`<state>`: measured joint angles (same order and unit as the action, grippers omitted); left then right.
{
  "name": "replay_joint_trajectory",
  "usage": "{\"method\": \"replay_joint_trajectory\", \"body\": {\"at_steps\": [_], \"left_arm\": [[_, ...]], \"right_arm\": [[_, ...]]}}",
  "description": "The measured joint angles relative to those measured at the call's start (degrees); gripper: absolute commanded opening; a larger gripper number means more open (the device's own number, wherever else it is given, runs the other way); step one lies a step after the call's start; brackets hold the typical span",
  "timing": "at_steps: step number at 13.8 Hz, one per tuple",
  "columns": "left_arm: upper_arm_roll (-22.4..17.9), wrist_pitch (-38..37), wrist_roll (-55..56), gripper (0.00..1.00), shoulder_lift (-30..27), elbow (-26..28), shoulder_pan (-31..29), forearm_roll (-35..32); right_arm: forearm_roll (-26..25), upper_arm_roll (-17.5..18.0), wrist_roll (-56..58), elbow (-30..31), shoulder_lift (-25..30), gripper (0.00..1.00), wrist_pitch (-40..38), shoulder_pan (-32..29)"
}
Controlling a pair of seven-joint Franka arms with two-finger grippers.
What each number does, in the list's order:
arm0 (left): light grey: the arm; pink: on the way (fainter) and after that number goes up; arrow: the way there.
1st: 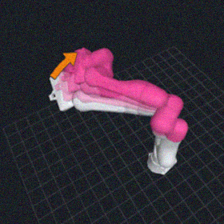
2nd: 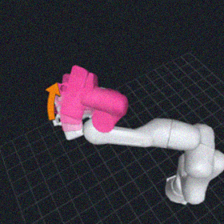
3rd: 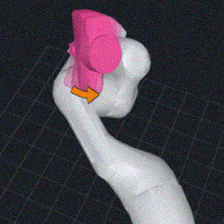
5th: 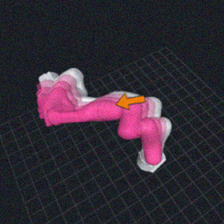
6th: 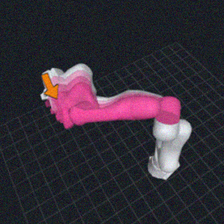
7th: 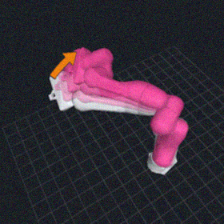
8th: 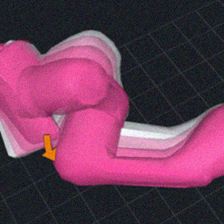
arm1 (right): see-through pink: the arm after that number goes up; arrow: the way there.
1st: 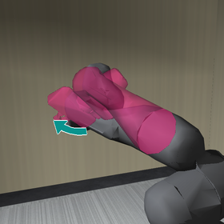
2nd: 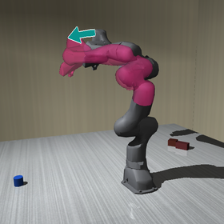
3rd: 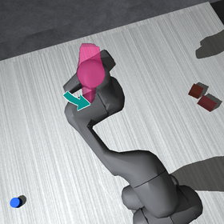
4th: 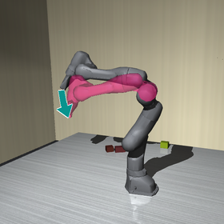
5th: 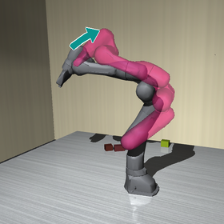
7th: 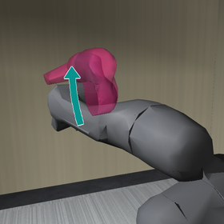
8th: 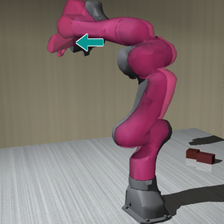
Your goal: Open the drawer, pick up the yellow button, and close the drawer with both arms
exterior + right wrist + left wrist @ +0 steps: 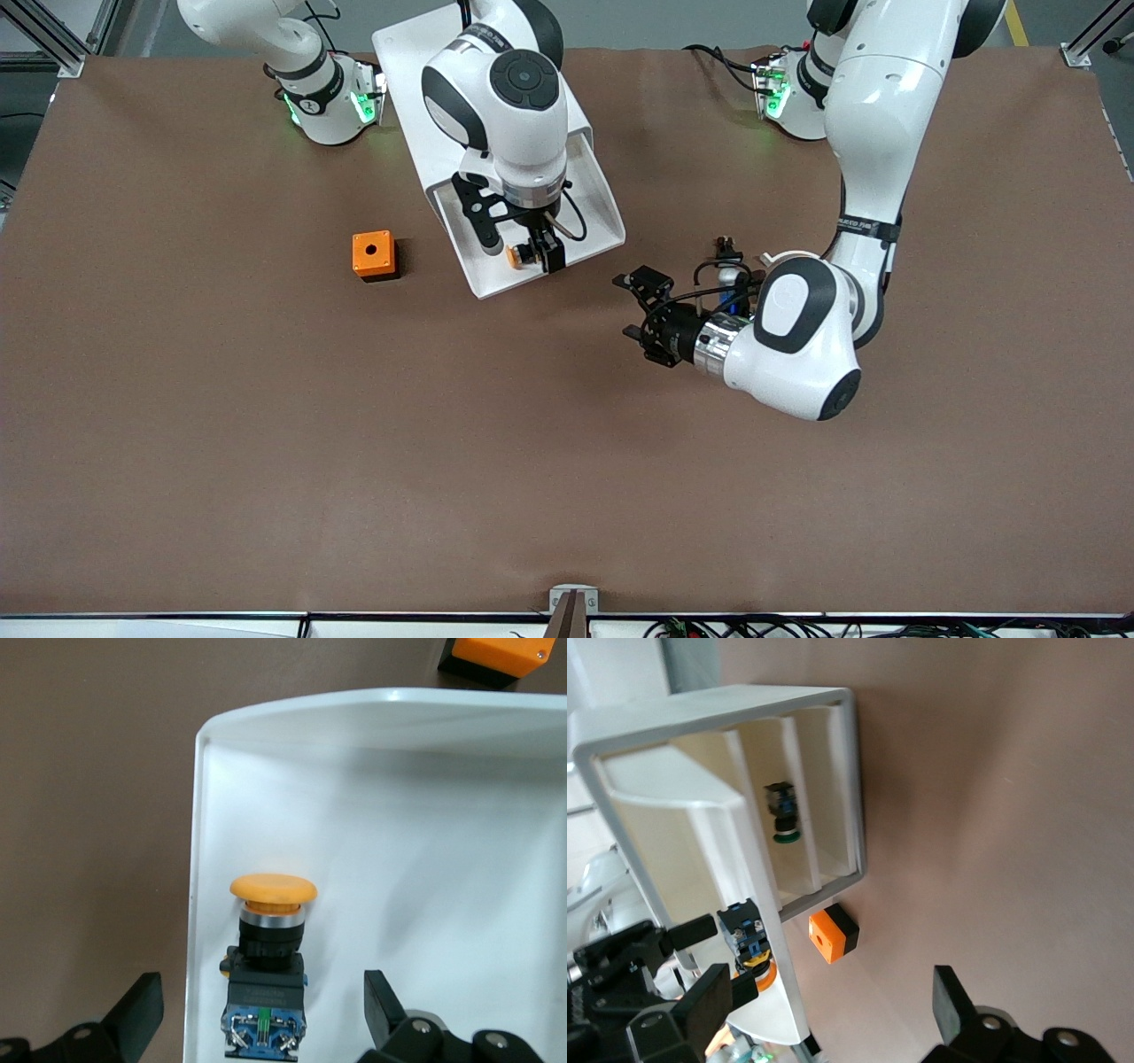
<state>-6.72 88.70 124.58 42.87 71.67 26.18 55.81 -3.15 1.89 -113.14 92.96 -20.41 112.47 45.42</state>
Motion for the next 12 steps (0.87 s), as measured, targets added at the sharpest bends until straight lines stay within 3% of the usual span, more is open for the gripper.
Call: {"method": "replay_joint_trajectory", "body": {"at_steps": [2, 3, 5, 6, 7, 12], "left_arm": [[-0.81, 0.00, -7.76, 1.00, -0.06, -0.92, 0.00, -1.10], [-1.20, 0.00, -12.11, 1.00, -0.21, -1.23, -0.01, -1.87], [-1.66, -0.01, -20.76, 1.00, -0.95, -1.35, -0.02, -4.37], [-1.68, -0.02, -25.01, 1.00, -1.44, -1.40, 0.00, -6.51], [-1.67, -0.05, -29.10, 1.00, -2.04, -1.43, 0.07, -8.78], [-1.56, -0.15, -40.36, 1.00, -3.84, -1.47, 0.81, -16.60]], "right_arm": [[-0.01, -0.14, 0.00, 0.00, -0.09, 0.83, 0.00, 0.00], [-0.03, -0.15, 0.00, 0.00, -0.23, 0.70, 0.00, 0.00], [-0.06, -0.15, 0.06, 0.00, -0.73, 0.37, 0.02, 0.00], [-0.08, -0.15, 0.09, 0.00, -0.98, 0.08, 0.15, 0.00], [-0.09, -0.15, 0.10, 0.00, -1.15, 0.00, 0.21, 0.01], [-0.04, -0.26, 2.10, -0.52, -1.17, 0.00, -0.22, 0.02]]}}
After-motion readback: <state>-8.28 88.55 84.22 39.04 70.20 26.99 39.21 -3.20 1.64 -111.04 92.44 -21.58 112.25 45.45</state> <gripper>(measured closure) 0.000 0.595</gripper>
